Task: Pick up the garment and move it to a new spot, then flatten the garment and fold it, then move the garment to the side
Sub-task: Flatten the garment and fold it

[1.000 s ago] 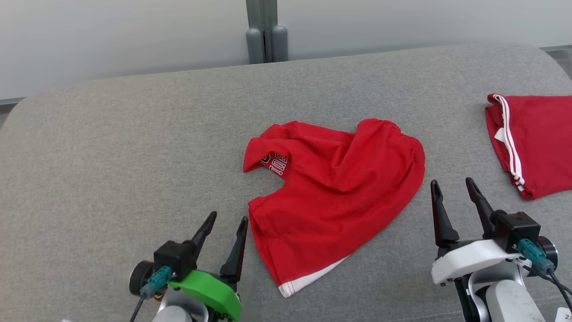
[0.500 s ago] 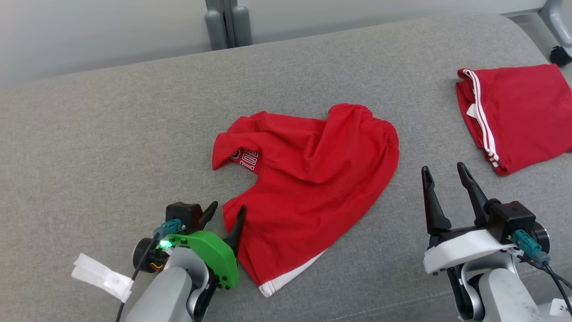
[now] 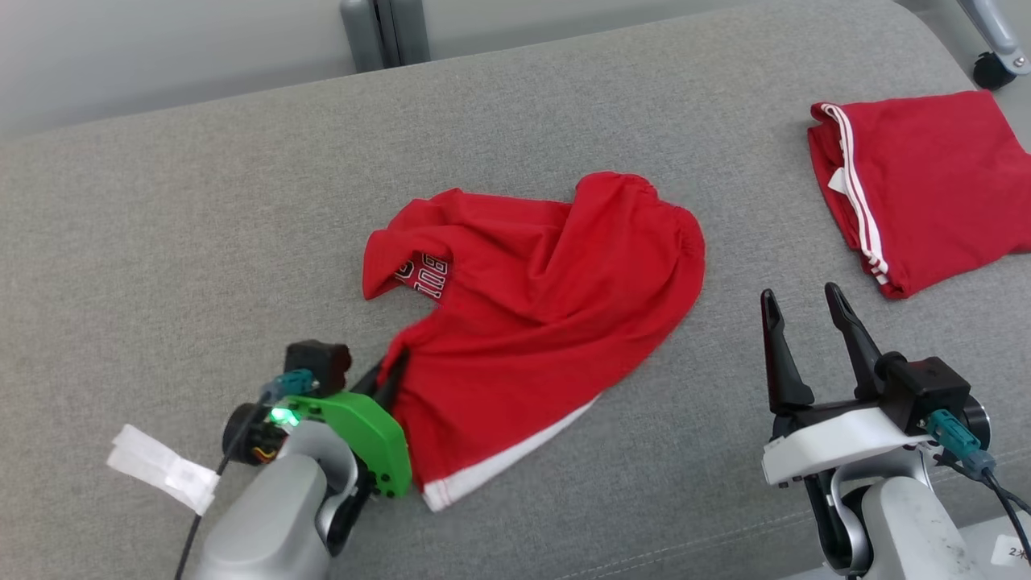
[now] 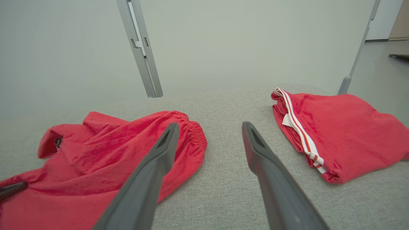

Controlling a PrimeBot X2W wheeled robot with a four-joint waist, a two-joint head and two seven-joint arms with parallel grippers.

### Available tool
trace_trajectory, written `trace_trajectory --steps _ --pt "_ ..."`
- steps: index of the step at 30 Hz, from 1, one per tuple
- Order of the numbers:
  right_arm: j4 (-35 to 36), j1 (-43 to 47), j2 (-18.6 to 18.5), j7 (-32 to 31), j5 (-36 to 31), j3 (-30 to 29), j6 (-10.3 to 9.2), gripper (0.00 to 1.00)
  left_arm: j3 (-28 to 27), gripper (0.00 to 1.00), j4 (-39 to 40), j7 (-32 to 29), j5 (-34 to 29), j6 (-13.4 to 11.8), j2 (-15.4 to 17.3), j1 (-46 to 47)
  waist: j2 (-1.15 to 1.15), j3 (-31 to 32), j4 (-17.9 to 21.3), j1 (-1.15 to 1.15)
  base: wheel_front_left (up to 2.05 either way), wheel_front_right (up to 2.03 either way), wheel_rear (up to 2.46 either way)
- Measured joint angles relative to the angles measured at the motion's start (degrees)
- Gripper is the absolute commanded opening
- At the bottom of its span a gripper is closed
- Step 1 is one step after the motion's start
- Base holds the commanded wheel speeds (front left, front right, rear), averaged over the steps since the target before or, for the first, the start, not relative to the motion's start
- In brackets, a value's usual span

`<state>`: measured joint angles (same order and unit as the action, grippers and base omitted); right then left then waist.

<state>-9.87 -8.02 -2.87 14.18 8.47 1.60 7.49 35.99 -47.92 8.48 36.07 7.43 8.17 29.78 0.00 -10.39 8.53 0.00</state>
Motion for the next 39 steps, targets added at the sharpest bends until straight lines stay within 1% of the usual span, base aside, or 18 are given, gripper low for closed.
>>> trace_trajectory --steps 2,6,13,17,18,19,20,22,26,29,35,39 --pt "0.1 -0.1 0.0 0.0 0.1 0.1 0.00 1.00 -1.1 0.00 -1.0 2.5 0.0 -1.1 0.7 1.5 0.00 -0.2 0.0 0.00 0.00 0.00 0.00" --pt "0.4 -0.4 0.0 0.0 0.4 0.4 0.00 1.00 -4.2 0.00 -2.4 5.5 -0.2 -2.8 2.0 4.5 0.00 -1.0 0.0 0.00 0.00 0.00 0.00" --pt "0.7 -1.0 0.0 0.0 0.5 0.7 0.00 1.00 -8.2 0.00 -4.2 6.3 0.6 -2.9 3.4 8.0 0.00 -2.8 0.1 0.00 0.00 0.00 0.00" --pt "0.7 -1.7 0.0 0.0 0.6 0.8 0.00 1.00 -10.1 0.00 -3.8 6.5 0.3 -2.8 3.6 8.7 0.00 -3.6 0.3 0.00 0.00 0.00 0.00" --pt "0.6 -1.7 0.0 0.0 0.6 0.8 0.00 1.00 -10.5 0.04 -3.1 6.5 0.0 -2.8 3.5 8.7 0.00 -3.6 0.2 0.00 0.00 0.00 0.00" --pt "0.6 -1.7 0.0 0.0 0.6 0.8 0.00 1.00 -10.9 0.82 -2.4 6.5 -0.3 -2.7 3.4 8.6 0.00 -3.6 0.1 0.00 0.00 0.00 0.00" --pt "0.6 -1.7 0.0 0.0 0.6 0.6 0.00 1.00 -11.5 1.00 -1.5 6.5 -0.7 -2.6 3.2 8.4 0.00 -3.6 -0.1 0.00 0.00 0.00 0.00" --pt "0.6 -1.7 0.0 -0.1 0.5 0.4 0.00 1.00 -12.7 1.00 0.9 6.5 -1.7 -2.4 3.0 7.0 0.00 -3.4 -0.5 0.00 0.00 0.00 0.00" --pt "0.6 -1.7 0.0 -0.5 0.0 -0.4 0.00 1.00 -16.0 1.00 7.2 6.5 -4.6 -2.1 2.2 1.4 0.00 -2.6 -1.4 0.00 0.00 0.00 0.00" --pt "0.6 -1.6 0.0 -0.8 -0.5 -0.8 0.00 1.00 -20.0 1.00 14.4 6.5 -7.6 -1.9 1.5 -3.2 0.00 -1.7 -2.3 0.00 0.00 0.00 0.00" --pt "0.0 -0.1 -1.1 -2.1 -1.1 -0.8 0.00 1.00 -28.4 1.00 29.2 6.6 -14.4 -1.3 -2.1 -15.0 0.00 0.8 -4.2 0.00 0.00 0.00 0.00" --pt "-0.9 0.9 -2.1 -2.6 -1.1 -0.6 0.00 1.00 -32.7 1.00 35.8 6.5 -17.4 -0.6 -3.8 -21.5 0.00 2.7 -5.5 0.00 0.00 0.00 0.00"
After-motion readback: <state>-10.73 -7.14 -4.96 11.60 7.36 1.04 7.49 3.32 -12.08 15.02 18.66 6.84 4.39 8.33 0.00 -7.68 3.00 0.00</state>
